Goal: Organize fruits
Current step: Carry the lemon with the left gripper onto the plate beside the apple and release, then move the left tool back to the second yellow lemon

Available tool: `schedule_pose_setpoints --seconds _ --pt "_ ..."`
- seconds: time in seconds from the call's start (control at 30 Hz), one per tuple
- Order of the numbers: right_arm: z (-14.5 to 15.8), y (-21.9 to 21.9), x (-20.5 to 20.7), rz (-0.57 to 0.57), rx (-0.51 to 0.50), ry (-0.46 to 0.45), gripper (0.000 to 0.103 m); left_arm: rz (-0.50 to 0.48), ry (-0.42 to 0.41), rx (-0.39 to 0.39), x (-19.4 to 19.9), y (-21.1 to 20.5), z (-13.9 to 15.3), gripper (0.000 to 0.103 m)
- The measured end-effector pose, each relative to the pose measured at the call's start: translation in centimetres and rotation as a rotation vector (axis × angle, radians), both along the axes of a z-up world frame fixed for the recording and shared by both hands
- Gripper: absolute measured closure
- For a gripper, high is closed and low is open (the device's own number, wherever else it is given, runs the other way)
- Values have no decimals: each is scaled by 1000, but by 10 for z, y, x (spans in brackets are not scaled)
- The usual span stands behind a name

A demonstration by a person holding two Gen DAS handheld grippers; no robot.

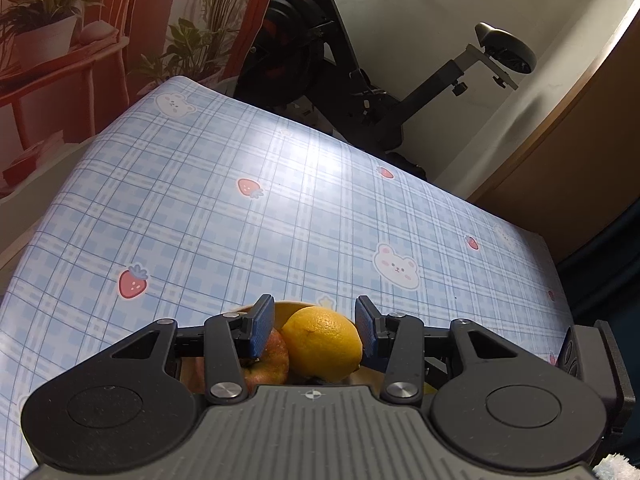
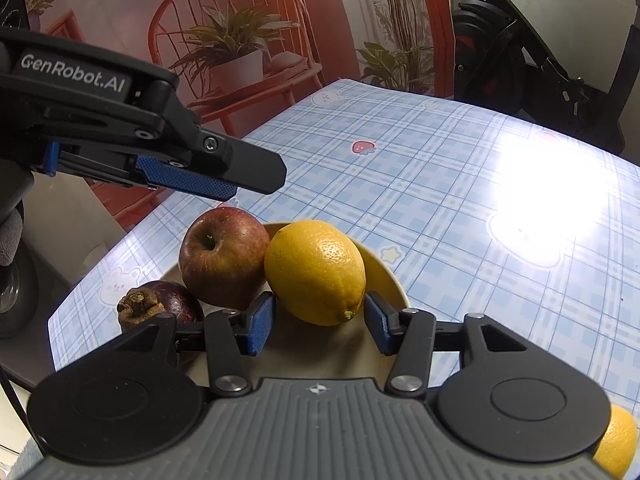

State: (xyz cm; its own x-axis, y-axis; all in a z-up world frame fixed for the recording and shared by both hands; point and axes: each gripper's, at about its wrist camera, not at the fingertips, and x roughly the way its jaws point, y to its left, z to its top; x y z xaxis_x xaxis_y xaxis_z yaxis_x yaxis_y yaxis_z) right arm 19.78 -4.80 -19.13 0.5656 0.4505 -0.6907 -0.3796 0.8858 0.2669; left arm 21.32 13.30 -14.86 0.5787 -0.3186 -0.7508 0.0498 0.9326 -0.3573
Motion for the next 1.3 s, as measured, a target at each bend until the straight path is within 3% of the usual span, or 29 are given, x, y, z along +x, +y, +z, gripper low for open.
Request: schedule_pose_setpoints --seconds 0.4,0.67,0.93,1.13,1.3 --pt "24 -33 -27 18 11 -68 51 4 -24 78 -8 -21 13 57" --pt "41 -101 -54 -54 -30 -133 51 -37 -49 122 -14 -55 16 57" --pt "37 -156 -79 -141 -38 -121 51 -120 -50 137 -18 -97 9 57" --pt "30 -167 -93 -136 -43 -107 50 -175 -36 139 -18 -121 2 57" --pt "21 -168 -89 -137 -16 -83 43 -191 -29 149 -20 -132 -1 57"
